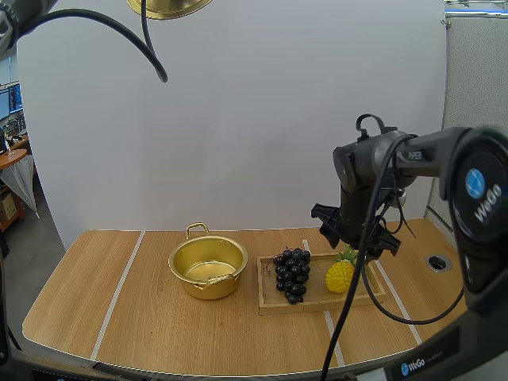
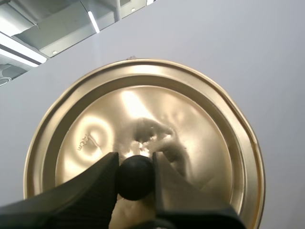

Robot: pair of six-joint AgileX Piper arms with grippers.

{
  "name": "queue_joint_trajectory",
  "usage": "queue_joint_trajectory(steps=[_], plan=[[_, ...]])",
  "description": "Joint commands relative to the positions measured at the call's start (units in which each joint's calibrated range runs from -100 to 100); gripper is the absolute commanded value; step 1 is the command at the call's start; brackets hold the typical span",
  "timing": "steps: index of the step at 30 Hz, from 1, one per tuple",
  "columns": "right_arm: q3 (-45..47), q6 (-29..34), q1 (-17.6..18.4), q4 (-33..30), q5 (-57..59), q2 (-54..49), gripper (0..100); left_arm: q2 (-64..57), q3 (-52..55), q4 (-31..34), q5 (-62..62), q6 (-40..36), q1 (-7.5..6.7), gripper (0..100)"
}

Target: Open the pot, put the pineapple inside, and close it

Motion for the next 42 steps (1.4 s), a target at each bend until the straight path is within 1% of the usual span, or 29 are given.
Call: queue_joint_trajectory(steps=[1,5,17,31,36,42], plan=[[-0.49,2.98,-0.32,-1.09,0.64,4.44,100,-0.63,-0.58,0.28,-1.97,-0.56,-0.09,0],[-0.49,4.46,-0.32,-0.52,0.21,7.78,100,-0.63,-0.58,0.28,-1.97,-0.56,-0.09,0],[-0.69,4.46,-0.32,0.51,-7.25,12.65,100,-0.63,-0.58,0.28,-1.97,-0.56,-0.09,0],[-0.95,4.46,-0.32,0.49,-13.22,18.74,100,-0.63,-0.58,0.28,-1.97,-0.56,-0.09,0],[-0.95,4.46,-0.32,0.40,-13.87,22.05,100,-0.63,-0.58,0.28,-1.97,-0.56,-0.09,0],[-0.95,4.46,-0.32,0.40,-13.69,23.54,100,-0.63,-0.58,0.28,-1.97,-0.56,-0.09,0]])
